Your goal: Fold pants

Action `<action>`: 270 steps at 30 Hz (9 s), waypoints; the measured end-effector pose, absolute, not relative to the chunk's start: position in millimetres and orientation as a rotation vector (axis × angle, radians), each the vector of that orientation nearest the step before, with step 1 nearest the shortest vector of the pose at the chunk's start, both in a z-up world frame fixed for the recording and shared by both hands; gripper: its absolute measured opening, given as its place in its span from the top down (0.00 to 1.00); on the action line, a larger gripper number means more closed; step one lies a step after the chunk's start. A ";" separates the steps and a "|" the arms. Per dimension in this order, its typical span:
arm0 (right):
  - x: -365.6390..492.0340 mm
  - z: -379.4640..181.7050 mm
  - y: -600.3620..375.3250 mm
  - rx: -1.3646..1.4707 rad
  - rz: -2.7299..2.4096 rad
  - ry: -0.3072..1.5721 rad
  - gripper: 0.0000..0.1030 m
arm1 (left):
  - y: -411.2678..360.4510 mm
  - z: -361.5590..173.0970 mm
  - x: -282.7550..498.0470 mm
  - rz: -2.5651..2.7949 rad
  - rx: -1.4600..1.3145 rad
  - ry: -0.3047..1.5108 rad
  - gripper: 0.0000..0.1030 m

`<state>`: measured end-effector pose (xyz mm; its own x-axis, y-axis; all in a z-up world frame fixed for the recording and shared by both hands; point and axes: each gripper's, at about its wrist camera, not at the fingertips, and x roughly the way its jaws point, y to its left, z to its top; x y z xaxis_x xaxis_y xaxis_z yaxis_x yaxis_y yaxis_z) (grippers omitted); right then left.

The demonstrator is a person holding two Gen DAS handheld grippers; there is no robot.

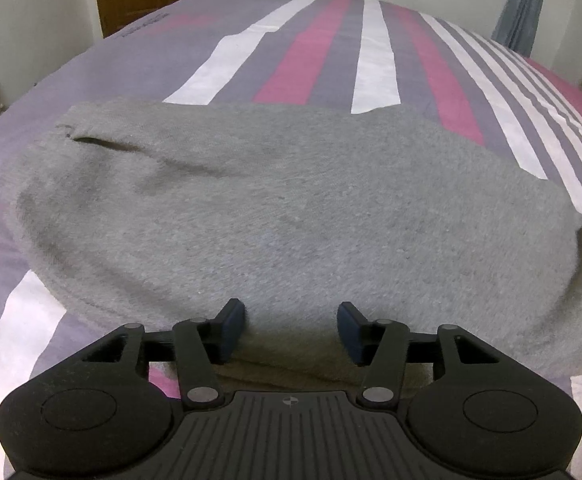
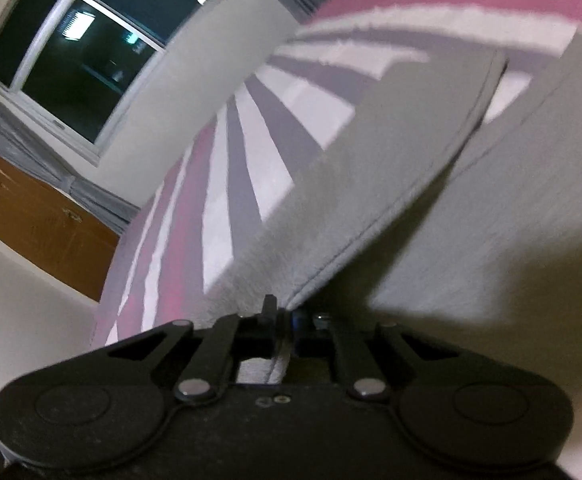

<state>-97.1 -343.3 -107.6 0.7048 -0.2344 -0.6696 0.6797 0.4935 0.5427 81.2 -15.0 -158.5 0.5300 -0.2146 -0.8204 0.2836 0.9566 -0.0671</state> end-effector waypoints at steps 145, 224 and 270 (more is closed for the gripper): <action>-245.5 -57.3 -449.4 0.517 -0.893 0.751 0.90 | -124.7 -157.1 23.6 -0.380 0.233 0.877 0.35; -154.6 -84.4 -416.2 0.264 -0.817 1.014 0.75 | -66.9 -162.3 82.2 -0.262 0.215 0.866 0.05; -155.5 -11.2 -386.5 0.406 -0.787 0.672 0.89 | -210.6 -131.6 1.1 -0.483 0.289 0.839 0.10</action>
